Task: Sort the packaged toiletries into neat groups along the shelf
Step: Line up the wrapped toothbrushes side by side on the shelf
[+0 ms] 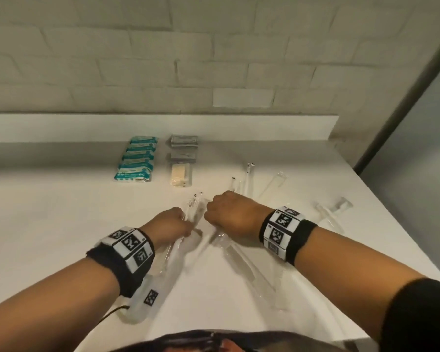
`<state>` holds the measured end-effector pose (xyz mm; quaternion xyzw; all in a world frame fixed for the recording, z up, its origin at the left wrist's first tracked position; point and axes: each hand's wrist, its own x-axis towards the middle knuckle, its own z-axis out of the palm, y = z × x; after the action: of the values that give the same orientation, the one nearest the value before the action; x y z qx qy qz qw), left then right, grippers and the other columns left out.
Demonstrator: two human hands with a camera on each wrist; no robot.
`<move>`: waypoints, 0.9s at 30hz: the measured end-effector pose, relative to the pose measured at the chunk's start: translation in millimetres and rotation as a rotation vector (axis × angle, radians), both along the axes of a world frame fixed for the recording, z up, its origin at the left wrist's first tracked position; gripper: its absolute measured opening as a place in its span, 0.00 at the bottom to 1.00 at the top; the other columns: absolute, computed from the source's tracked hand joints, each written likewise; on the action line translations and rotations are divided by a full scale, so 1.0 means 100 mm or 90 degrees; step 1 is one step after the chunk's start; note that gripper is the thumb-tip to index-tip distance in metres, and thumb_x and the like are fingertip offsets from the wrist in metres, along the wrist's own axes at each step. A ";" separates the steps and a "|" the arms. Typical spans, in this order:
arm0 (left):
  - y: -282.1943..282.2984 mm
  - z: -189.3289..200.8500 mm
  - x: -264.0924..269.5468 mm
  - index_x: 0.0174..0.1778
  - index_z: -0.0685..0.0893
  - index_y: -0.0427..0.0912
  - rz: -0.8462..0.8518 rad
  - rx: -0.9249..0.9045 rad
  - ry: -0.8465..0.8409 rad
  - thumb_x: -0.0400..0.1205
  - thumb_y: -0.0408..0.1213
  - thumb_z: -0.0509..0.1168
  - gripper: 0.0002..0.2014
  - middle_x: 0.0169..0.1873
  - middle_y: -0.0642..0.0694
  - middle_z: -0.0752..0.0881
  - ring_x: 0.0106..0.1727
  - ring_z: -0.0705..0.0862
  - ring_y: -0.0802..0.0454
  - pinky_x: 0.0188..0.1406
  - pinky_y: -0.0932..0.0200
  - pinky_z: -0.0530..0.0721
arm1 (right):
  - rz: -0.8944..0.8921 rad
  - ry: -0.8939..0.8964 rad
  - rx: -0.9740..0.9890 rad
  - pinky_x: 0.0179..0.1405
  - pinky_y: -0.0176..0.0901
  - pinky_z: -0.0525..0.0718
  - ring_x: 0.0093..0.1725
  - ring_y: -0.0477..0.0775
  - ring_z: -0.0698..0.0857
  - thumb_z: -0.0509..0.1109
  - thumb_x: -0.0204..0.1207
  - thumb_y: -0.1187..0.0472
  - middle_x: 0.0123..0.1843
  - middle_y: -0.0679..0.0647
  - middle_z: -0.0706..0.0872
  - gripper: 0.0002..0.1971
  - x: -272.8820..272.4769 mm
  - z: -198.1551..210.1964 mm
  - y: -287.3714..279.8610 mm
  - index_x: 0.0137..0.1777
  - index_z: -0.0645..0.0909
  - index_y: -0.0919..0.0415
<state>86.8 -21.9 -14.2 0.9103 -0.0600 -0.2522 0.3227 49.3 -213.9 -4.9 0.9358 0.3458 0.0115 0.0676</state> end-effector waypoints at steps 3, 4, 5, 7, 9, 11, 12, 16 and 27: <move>-0.80 -0.12 -0.51 0.40 0.72 0.40 0.050 -0.091 0.056 0.77 0.31 0.63 0.05 0.33 0.42 0.85 0.26 0.79 0.50 0.23 0.61 0.72 | -0.141 0.085 0.063 0.44 0.48 0.76 0.41 0.55 0.78 0.63 0.70 0.69 0.39 0.51 0.81 0.11 -0.55 0.11 -0.90 0.48 0.75 0.53; -0.84 -0.02 -0.45 0.43 0.73 0.38 0.070 -0.114 0.037 0.78 0.31 0.62 0.03 0.33 0.40 0.84 0.25 0.79 0.48 0.24 0.60 0.74 | -0.205 0.102 0.107 0.41 0.47 0.75 0.41 0.54 0.77 0.61 0.71 0.69 0.40 0.49 0.78 0.12 -0.50 0.22 -1.03 0.49 0.73 0.51; -0.87 -0.03 -0.43 0.46 0.74 0.37 0.086 -0.132 0.006 0.79 0.31 0.61 0.03 0.32 0.39 0.83 0.26 0.79 0.46 0.26 0.58 0.76 | -0.295 0.120 0.139 0.38 0.46 0.73 0.42 0.54 0.77 0.60 0.72 0.68 0.41 0.47 0.77 0.13 -0.50 0.24 -1.19 0.50 0.72 0.50; -0.96 -0.01 -0.27 0.51 0.76 0.36 0.077 -0.127 -0.016 0.80 0.37 0.63 0.09 0.36 0.38 0.83 0.30 0.80 0.43 0.30 0.53 0.77 | -0.393 0.134 0.227 0.37 0.44 0.71 0.43 0.54 0.79 0.63 0.73 0.64 0.43 0.46 0.78 0.10 -0.43 0.38 -1.45 0.51 0.73 0.49; -1.00 -0.01 -0.11 0.55 0.79 0.38 0.049 -0.050 -0.069 0.79 0.46 0.66 0.16 0.47 0.39 0.86 0.43 0.85 0.40 0.41 0.51 0.81 | -0.452 0.126 0.282 0.35 0.43 0.72 0.41 0.55 0.80 0.66 0.75 0.60 0.42 0.48 0.80 0.04 -0.40 0.45 -1.64 0.47 0.76 0.52; -1.01 -0.05 -0.04 0.64 0.76 0.37 0.008 0.065 -0.117 0.78 0.54 0.65 0.26 0.59 0.39 0.83 0.58 0.83 0.39 0.51 0.53 0.78 | -0.531 0.129 0.314 0.31 0.41 0.74 0.36 0.51 0.79 0.69 0.76 0.56 0.39 0.50 0.80 0.05 -0.43 0.44 -1.79 0.45 0.78 0.56; -1.10 -0.08 -0.06 0.68 0.74 0.36 -0.008 0.111 -0.117 0.77 0.58 0.65 0.32 0.62 0.39 0.82 0.61 0.81 0.39 0.52 0.54 0.76 | -0.571 0.138 0.325 0.29 0.40 0.73 0.34 0.50 0.78 0.70 0.76 0.53 0.37 0.51 0.80 0.08 -0.49 0.44 -1.94 0.45 0.79 0.58; -1.34 -0.13 -0.13 0.59 0.78 0.34 -0.026 0.177 -0.108 0.73 0.55 0.72 0.30 0.48 0.41 0.84 0.47 0.82 0.42 0.41 0.55 0.77 | -0.669 0.209 0.259 0.29 0.42 0.73 0.34 0.51 0.78 0.71 0.75 0.45 0.43 0.55 0.82 0.17 -0.73 0.39 -2.43 0.46 0.78 0.61; -1.55 -0.11 -0.34 0.42 0.80 0.37 0.081 0.054 -0.075 0.76 0.41 0.66 0.10 0.40 0.39 0.83 0.39 0.80 0.42 0.35 0.56 0.74 | -0.648 0.357 0.054 0.29 0.38 0.76 0.31 0.52 0.80 0.73 0.70 0.53 0.36 0.53 0.84 0.12 -0.95 0.16 -2.65 0.46 0.84 0.61</move>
<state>52.7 -177.4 -25.5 0.9383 -0.0104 -0.1799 0.2951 -45.5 -479.1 10.9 0.9533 -0.1439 -0.2570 -0.0674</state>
